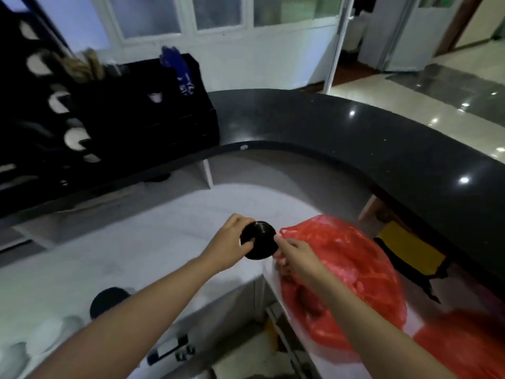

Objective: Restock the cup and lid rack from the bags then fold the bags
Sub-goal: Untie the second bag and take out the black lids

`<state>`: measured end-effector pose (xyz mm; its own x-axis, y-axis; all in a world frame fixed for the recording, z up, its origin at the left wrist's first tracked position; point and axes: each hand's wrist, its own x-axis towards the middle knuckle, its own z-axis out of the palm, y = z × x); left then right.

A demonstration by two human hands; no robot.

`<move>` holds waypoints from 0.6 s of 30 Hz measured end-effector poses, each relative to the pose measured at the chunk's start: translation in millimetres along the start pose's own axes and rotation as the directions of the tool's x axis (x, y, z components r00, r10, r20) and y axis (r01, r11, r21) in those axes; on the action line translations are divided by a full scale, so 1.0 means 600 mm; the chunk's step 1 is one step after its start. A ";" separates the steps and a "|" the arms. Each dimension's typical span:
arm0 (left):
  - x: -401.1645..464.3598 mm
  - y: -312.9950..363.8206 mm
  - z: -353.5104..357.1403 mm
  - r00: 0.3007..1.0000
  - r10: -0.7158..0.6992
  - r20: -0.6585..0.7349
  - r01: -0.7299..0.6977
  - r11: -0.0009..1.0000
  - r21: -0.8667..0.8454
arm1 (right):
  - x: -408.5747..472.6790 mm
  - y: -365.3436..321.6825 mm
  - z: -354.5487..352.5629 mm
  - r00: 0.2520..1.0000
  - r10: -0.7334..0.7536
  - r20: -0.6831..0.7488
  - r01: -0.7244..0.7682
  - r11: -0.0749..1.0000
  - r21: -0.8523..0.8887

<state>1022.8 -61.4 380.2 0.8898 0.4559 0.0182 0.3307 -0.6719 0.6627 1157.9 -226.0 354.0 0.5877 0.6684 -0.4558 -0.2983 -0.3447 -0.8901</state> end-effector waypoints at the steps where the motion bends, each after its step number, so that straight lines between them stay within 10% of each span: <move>1: -0.022 -0.022 -0.014 0.999 0.003 -0.040 -0.002 1.000 0.019 | 0.007 0.000 0.029 0.997 0.056 0.055 -0.059 0.996 0.062; 10: -0.204 -0.204 -0.111 0.946 0.287 -0.152 -0.196 0.877 0.438 | 0.055 0.003 0.272 0.852 0.354 0.386 -0.357 0.932 -0.064; 18: -0.327 -0.335 -0.133 0.971 0.237 0.013 -0.202 0.798 0.568 | 0.055 0.046 0.443 0.806 0.473 0.356 -0.425 0.881 -0.207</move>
<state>756.4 30.7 302.8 0.9469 0.2759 0.1652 0.2623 -0.9598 0.1001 969.3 -38.0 313.5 0.0654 0.6103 -0.7895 -0.3574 -0.7244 -0.5896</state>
